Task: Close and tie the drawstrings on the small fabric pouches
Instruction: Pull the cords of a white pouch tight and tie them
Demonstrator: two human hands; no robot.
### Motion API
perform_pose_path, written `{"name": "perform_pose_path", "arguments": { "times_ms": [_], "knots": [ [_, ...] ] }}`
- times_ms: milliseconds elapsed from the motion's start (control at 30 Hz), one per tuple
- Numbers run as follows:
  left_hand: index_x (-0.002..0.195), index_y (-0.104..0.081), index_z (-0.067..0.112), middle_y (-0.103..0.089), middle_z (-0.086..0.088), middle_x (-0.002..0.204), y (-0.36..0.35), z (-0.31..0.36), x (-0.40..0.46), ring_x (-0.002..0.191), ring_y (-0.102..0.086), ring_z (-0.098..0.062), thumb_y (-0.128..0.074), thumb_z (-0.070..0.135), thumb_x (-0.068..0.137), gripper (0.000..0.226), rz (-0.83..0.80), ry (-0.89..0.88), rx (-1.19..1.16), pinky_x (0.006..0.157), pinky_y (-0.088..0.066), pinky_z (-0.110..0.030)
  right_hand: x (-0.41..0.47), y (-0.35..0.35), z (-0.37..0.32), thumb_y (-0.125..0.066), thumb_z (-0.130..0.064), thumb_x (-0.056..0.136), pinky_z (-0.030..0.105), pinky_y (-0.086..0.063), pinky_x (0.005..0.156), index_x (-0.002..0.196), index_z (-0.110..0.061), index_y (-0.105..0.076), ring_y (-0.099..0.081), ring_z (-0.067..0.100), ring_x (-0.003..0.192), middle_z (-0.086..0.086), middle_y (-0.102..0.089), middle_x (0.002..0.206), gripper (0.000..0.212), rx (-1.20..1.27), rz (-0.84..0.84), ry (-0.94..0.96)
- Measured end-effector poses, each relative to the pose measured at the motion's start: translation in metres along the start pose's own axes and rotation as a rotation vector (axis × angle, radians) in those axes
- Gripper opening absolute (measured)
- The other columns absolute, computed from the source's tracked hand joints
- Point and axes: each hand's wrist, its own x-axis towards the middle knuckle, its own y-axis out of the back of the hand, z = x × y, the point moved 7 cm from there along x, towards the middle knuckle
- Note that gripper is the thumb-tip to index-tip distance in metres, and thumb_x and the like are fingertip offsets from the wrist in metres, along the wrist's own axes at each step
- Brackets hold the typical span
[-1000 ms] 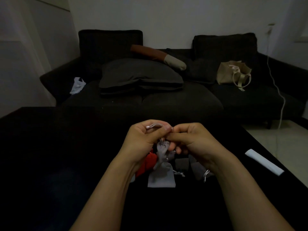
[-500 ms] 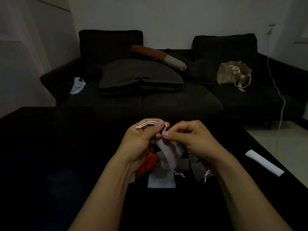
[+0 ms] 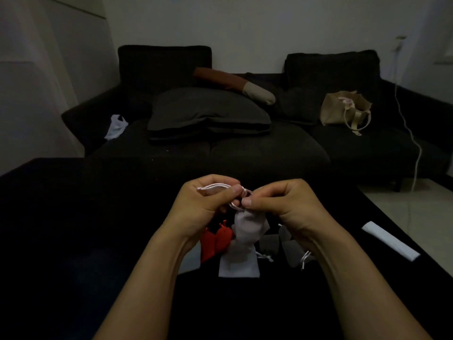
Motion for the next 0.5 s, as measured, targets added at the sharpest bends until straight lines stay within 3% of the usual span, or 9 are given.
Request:
{"name": "perform_pose_path", "arguments": {
  "times_ms": [200,333,433,500],
  "knots": [
    [0.078,-0.074,0.011,-0.075,-0.001,0.072,0.001,0.013,-0.001,0.07,-0.073,-0.01,-0.08,-0.003,0.073,0.016,0.07,-0.207,0.378,0.062,-0.053,-0.017,0.002,0.0,-0.003,-0.083,0.008,0.066,0.017,-0.045,0.051,0.071,0.002,-0.067,-0.056,0.006,0.052,0.006,-0.062,0.057,0.017,-0.182,0.118,0.038],
    [0.075,-0.077,0.015,-0.074,0.007,0.068,-0.01,0.022,-0.009,0.064,-0.07,-0.001,-0.082,-0.001,0.071,0.018,0.111,-0.418,0.635,0.06,-0.053,-0.014,0.004,-0.002,0.0,-0.079,0.0,0.07,0.022,-0.042,0.049,0.075,-0.016,-0.064,-0.049,0.004,0.047,0.0,-0.057,0.055,0.022,-0.476,0.244,0.094],
    [0.077,-0.078,0.015,-0.073,0.012,0.07,-0.018,0.026,-0.013,0.065,-0.069,0.002,-0.081,-0.002,0.071,0.019,0.138,-0.517,0.675,0.061,-0.05,-0.01,0.002,0.0,-0.003,-0.079,-0.011,0.073,0.017,-0.046,0.047,0.079,-0.025,-0.07,-0.055,0.002,0.047,-0.003,-0.06,0.051,0.017,-0.631,0.335,0.124],
    [0.078,-0.077,0.017,-0.073,0.012,0.071,-0.018,0.025,-0.013,0.067,-0.07,0.002,-0.081,-0.002,0.073,0.02,0.149,-0.503,0.62,0.061,-0.05,-0.009,0.001,-0.001,-0.005,-0.077,-0.015,0.075,0.024,-0.053,0.052,0.077,-0.028,-0.075,-0.059,0.004,0.05,-0.005,-0.062,0.052,0.014,-0.658,0.352,0.117]
  ]
}}
